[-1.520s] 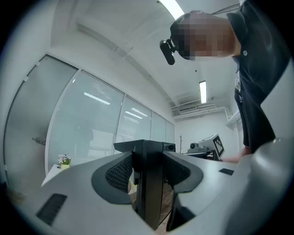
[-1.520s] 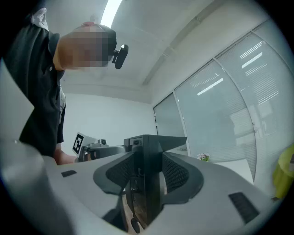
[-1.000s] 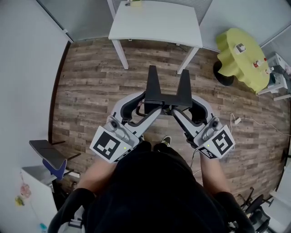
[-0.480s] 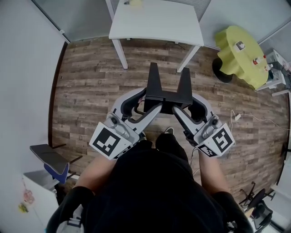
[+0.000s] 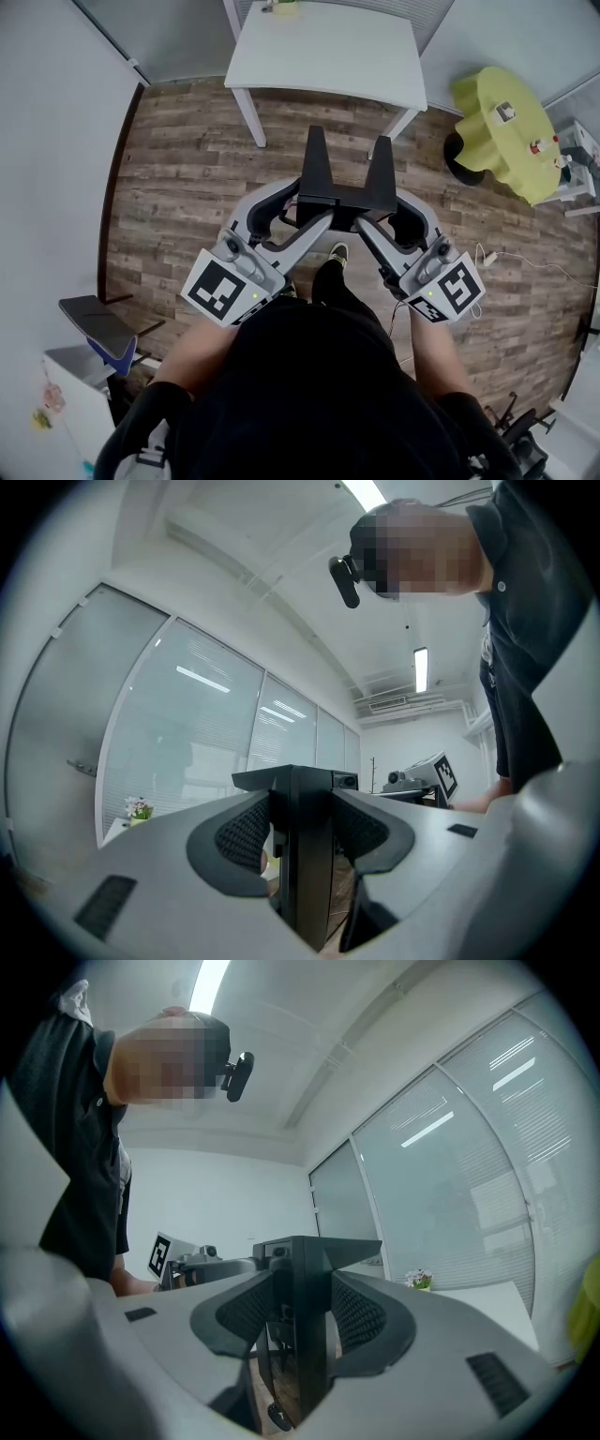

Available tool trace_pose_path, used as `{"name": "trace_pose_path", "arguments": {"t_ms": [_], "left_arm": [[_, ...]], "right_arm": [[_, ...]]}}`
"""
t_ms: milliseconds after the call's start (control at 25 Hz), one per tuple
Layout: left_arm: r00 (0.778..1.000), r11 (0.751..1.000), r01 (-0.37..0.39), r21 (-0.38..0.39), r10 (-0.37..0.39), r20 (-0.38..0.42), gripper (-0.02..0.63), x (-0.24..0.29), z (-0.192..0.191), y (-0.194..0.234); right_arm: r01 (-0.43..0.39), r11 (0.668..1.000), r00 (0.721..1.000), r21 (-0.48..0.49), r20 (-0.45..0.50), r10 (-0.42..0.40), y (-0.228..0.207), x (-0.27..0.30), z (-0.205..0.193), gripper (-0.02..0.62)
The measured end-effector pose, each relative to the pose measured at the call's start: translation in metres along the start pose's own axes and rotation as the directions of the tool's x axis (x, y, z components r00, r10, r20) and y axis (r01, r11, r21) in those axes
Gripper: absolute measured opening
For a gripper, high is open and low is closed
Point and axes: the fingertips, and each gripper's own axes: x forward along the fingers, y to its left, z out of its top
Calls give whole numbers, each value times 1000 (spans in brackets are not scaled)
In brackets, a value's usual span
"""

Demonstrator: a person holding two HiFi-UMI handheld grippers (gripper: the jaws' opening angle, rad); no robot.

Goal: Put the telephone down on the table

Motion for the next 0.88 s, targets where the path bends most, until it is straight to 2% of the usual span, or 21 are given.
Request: {"name": "trace_pose_path", "arguments": {"t_ms": [480,880], "left_arm": [[998,998,-58,21,58,-13,210,109,1,39],[995,996,-94,14,94,-20,210,159,-4,62]], "right_arm": [[-55,998,999,8,-1,55,-117,5,18,207],[-92,995,996,29,-1,92,-174,11,22,207]]}}
